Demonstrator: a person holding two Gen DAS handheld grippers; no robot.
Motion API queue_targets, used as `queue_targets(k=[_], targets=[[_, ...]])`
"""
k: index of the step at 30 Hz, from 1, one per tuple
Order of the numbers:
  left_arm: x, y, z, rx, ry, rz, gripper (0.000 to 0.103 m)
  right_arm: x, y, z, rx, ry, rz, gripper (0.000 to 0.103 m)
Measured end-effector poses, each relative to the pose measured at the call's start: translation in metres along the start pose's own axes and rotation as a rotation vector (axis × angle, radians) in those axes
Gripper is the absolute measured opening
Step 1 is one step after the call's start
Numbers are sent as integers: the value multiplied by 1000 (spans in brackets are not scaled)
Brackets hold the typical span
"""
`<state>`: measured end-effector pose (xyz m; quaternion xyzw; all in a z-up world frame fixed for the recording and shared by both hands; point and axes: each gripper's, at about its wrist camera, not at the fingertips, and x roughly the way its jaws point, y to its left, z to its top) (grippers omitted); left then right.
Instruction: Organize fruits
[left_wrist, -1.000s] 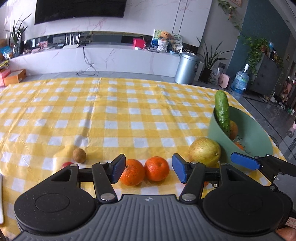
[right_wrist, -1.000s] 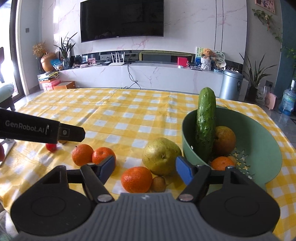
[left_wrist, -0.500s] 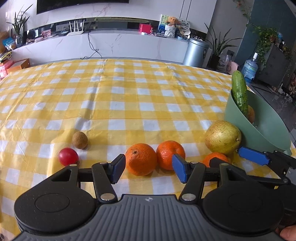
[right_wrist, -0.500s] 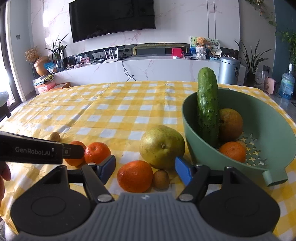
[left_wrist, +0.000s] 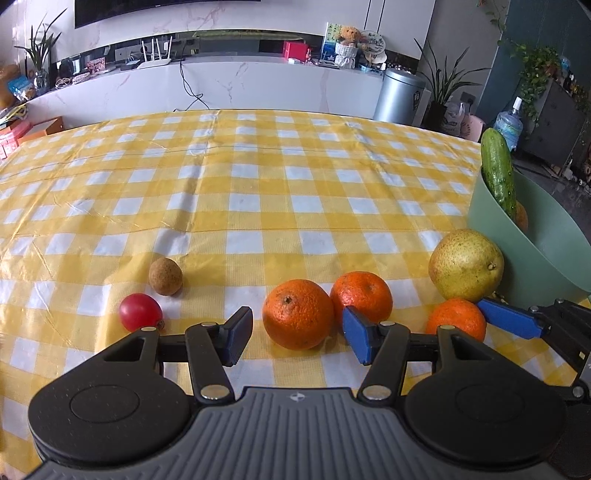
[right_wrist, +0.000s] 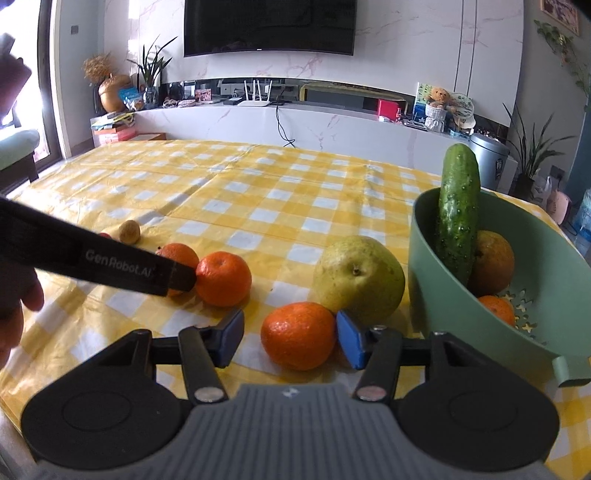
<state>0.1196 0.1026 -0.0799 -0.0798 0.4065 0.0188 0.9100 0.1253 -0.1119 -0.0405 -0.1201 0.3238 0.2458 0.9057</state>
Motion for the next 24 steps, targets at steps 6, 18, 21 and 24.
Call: queue_targets(k=[6,18,21,24], targets=[[-2,-7,-1,36,4,-10,53,1,1,-1,-11,6,-15,51],[9,-28,-10,234,15,114,53,1,2,-2,-14,10,-24,49],[11,-34,-14,290,-1,141,55,2,2,-2,-14,13,-25,49],[14,-39,-16,328,-12,162,55,2,1,-2,-9,14,-24,49]])
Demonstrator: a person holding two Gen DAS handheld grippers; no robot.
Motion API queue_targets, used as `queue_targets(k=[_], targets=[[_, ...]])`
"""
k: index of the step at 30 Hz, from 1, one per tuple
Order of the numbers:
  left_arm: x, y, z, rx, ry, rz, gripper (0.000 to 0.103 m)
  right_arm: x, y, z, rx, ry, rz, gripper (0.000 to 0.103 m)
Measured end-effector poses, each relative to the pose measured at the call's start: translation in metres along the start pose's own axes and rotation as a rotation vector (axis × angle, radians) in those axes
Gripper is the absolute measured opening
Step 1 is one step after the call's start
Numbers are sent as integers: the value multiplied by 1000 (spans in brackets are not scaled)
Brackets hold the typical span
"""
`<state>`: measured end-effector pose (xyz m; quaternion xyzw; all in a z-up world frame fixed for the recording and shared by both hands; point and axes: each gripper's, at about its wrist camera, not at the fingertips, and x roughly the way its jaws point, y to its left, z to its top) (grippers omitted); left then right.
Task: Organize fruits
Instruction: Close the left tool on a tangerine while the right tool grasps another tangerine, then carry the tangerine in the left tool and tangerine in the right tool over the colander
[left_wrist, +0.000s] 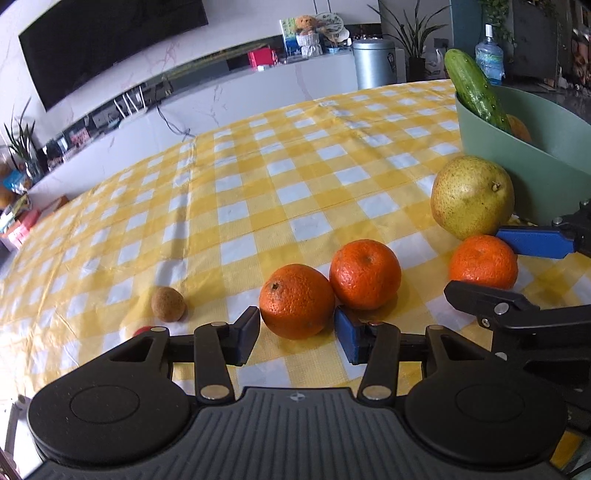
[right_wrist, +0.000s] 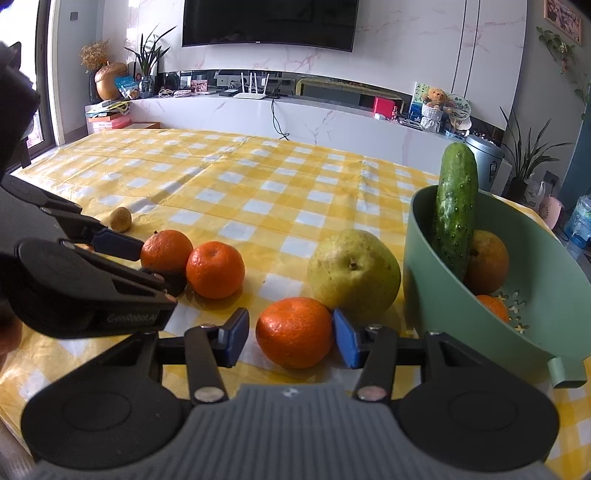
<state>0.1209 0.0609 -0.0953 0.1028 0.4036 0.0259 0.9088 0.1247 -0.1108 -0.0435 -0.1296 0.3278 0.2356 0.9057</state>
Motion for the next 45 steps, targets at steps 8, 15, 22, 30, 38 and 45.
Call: queue_targets(k=[8,15,22,30,38,45], targets=[[1,1,0,-10,-5,-6,49,-1,-1,0,2,-2,-8,44],[-1,9,1,-69,20,0,48,-2,-3,0,12,-5,2,43],[-16,22,-1,-191,2,-26,48,-15,0,0,-7,-55,30,42],[-47,28,3,-300,-60,-72,48,-34,-7,0,25,-85,53,42],[-88,16,17,-340,-151,-143,48,-71,-20,1,47,-146,42,42],[-117,2,29,-341,-201,-200,48,-105,-46,4,105,-208,8,42]])
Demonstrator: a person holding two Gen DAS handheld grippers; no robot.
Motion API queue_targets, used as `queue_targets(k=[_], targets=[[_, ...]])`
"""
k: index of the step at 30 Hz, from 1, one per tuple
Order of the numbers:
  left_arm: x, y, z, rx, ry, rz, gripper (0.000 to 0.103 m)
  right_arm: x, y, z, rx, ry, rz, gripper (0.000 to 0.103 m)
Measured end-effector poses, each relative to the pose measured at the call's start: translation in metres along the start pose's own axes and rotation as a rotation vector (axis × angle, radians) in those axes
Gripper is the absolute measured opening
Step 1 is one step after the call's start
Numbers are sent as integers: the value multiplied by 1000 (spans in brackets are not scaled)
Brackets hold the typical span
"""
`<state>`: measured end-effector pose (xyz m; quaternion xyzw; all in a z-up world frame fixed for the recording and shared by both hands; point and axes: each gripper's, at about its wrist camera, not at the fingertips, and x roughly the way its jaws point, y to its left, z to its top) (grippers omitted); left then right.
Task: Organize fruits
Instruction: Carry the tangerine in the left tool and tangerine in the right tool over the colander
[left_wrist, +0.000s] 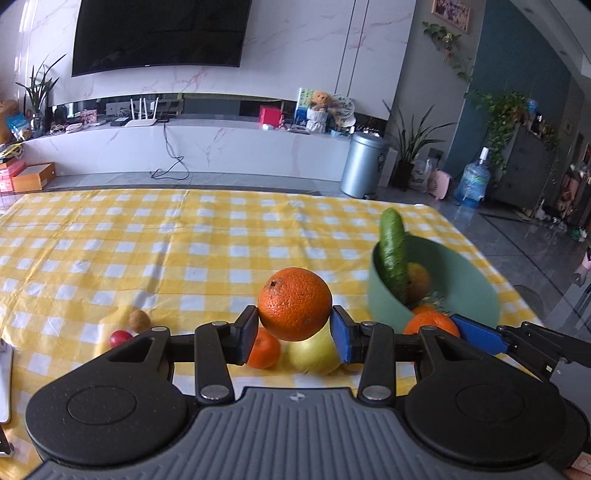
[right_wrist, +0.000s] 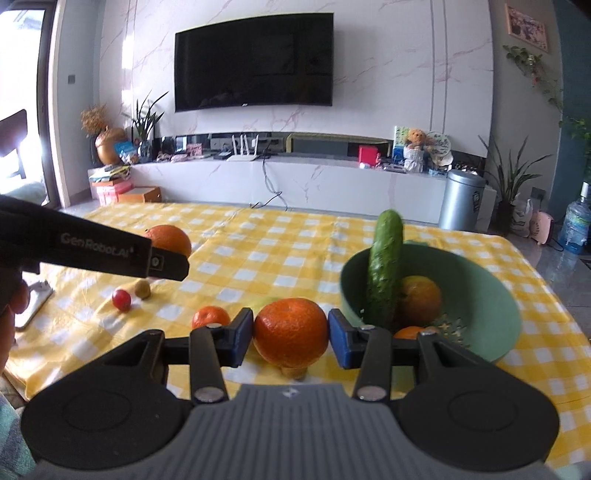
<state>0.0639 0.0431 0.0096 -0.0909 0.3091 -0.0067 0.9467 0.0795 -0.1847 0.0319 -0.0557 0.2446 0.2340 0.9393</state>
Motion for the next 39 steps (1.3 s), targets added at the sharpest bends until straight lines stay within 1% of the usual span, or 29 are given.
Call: queue_targets(k=[5,12,17,21,24,31,33,36,39], targets=[[-7,-16,4,4,-14,-42,48,-19,-20,10,29,-32,-27,42],[-7,-35,8,-25,-2,-154,48,-42,-51,21,47,-47,-34,42],[2,-43,9,-26,0,-227,48,-45,-73,26,56,-30,-33,42],[15,-52,10,-7,16,-248,48,-43,-88,28,36,-16,-53,42],[26,-64,10,2,44,-276,48,-38,-98,28,31,8,-55,42],[59,-85,14,41,118,-281,48,-8,-119,27,38,100,-46,42],[68,-89,16,56,136,-265,48,3,-124,26,50,126,-43,42],[78,-96,17,85,170,-217,48,18,-132,25,83,162,-50,42],[87,-97,18,95,194,-216,48,31,-137,21,121,204,-49,42]])
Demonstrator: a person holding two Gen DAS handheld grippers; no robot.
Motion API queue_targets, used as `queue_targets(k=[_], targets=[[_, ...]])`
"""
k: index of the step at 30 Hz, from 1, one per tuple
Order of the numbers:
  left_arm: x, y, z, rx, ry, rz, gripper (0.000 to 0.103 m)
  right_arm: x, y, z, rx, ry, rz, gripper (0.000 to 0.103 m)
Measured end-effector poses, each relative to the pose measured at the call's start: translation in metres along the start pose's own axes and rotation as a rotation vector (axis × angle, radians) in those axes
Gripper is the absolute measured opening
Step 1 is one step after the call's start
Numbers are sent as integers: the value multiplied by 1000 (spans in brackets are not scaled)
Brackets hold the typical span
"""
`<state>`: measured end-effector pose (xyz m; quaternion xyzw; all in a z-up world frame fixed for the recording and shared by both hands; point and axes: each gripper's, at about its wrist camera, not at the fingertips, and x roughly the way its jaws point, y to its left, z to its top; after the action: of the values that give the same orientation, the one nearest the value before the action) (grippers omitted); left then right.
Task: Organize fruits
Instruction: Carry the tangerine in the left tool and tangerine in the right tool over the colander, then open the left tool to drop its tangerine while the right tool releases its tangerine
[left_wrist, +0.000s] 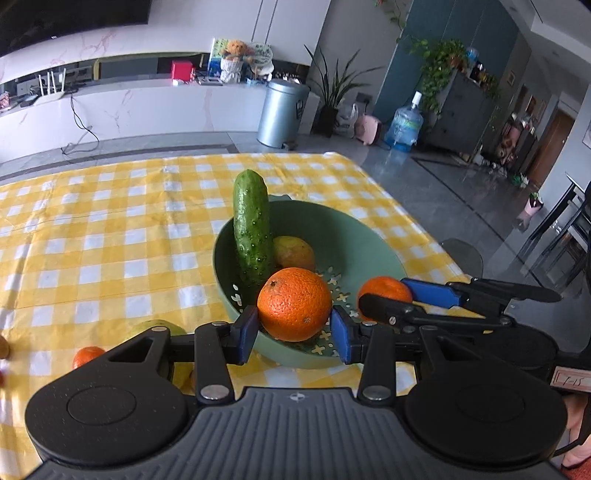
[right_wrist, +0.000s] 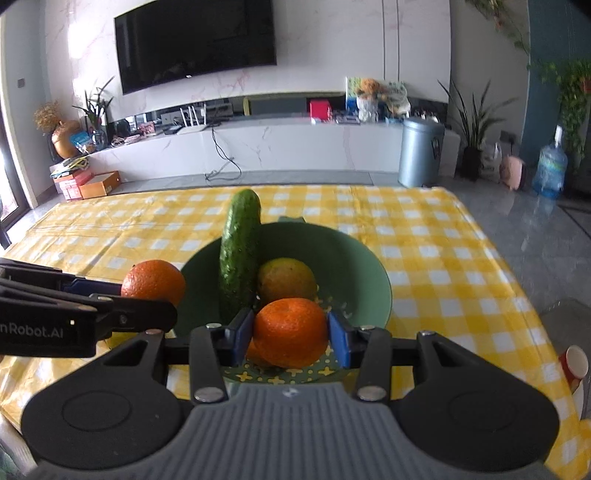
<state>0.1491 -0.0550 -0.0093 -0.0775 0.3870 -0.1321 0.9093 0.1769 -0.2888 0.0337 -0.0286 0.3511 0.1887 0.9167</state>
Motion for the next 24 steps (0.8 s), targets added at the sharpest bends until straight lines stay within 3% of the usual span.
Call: queue_targets(k=[6,18,20,24], targets=[[15,-4,4,47,71,41,48,16,0,-3,8,54,8,42],[32,-10,12,106,127,35,47,23,6,-6,-17,75,-36,42],[36,-10,11,108,137,30,41,23,9,-7,-40,79,-40,43],[38,-10,8,87,149,18,39,24,13,-8,-68,87,-36,43]])
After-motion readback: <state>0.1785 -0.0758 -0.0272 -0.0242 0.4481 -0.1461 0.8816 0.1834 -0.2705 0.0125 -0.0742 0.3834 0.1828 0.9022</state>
